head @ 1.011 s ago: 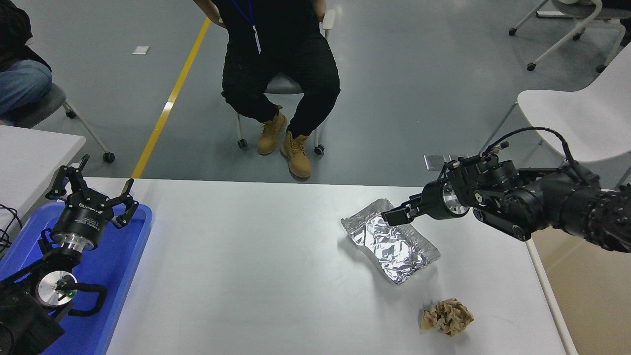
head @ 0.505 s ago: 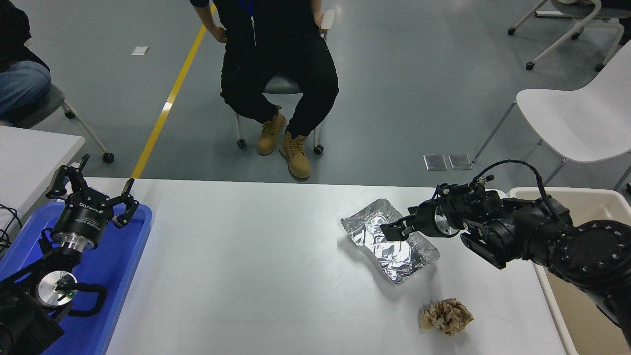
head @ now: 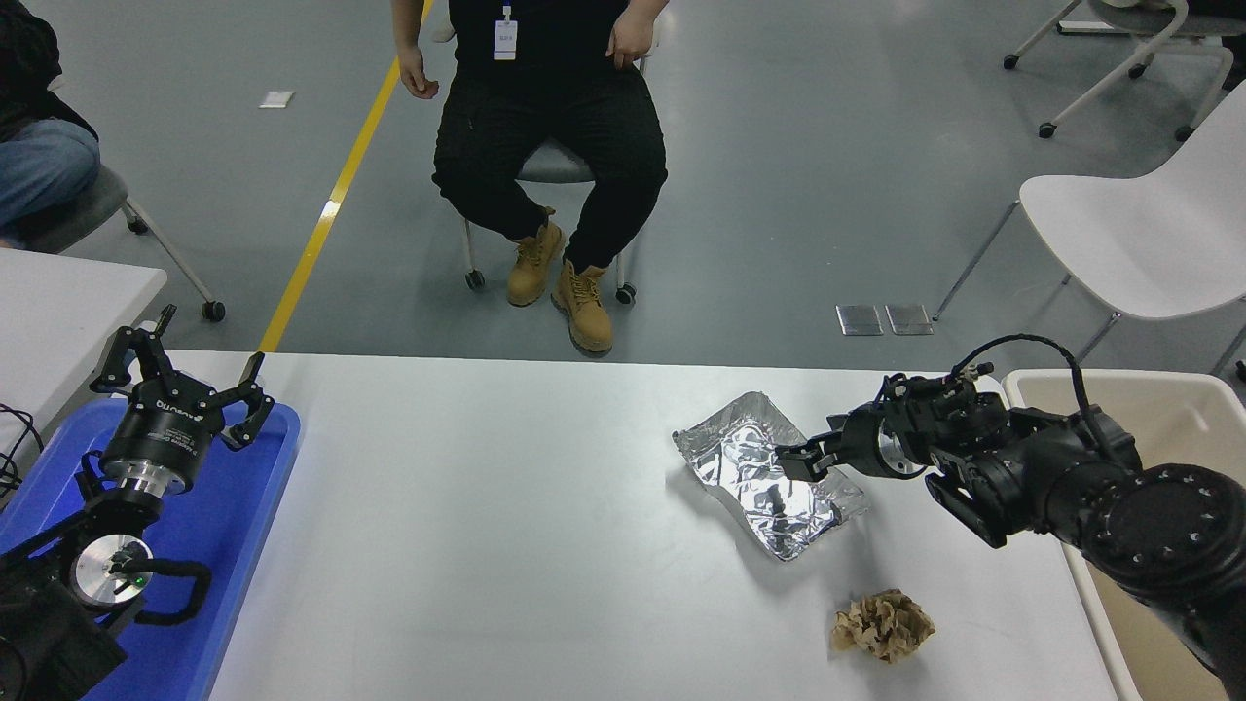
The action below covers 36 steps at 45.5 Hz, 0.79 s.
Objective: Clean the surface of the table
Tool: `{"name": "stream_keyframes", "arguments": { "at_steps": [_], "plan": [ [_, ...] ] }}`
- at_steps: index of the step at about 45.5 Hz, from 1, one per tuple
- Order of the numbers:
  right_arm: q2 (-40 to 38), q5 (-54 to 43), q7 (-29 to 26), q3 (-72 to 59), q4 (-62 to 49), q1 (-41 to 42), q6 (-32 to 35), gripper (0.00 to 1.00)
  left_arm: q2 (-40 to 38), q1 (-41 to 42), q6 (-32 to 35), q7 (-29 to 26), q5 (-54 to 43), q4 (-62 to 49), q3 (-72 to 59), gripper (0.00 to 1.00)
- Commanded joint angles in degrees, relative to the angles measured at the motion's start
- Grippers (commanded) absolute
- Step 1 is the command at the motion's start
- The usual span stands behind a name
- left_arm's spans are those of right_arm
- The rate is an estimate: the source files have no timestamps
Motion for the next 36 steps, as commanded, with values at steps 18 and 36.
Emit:
{"name": "stream_keyframes", "arguments": {
  "at_steps": [18,36],
  "plan": [
    [0.05,0.09,0.38,-0.53,-0.52,-2.09,-0.54,0.35,0.00,0.00,0.00,0.00,-0.01,0.00,0.00,1.00],
    [0.14,0.09,0.56,-0.62,-0.43,-2.53,-0.45,0.16,-0.09,0.00,0.00,0.00,-0.01,0.00,0.00,1.00]
  ]
}}
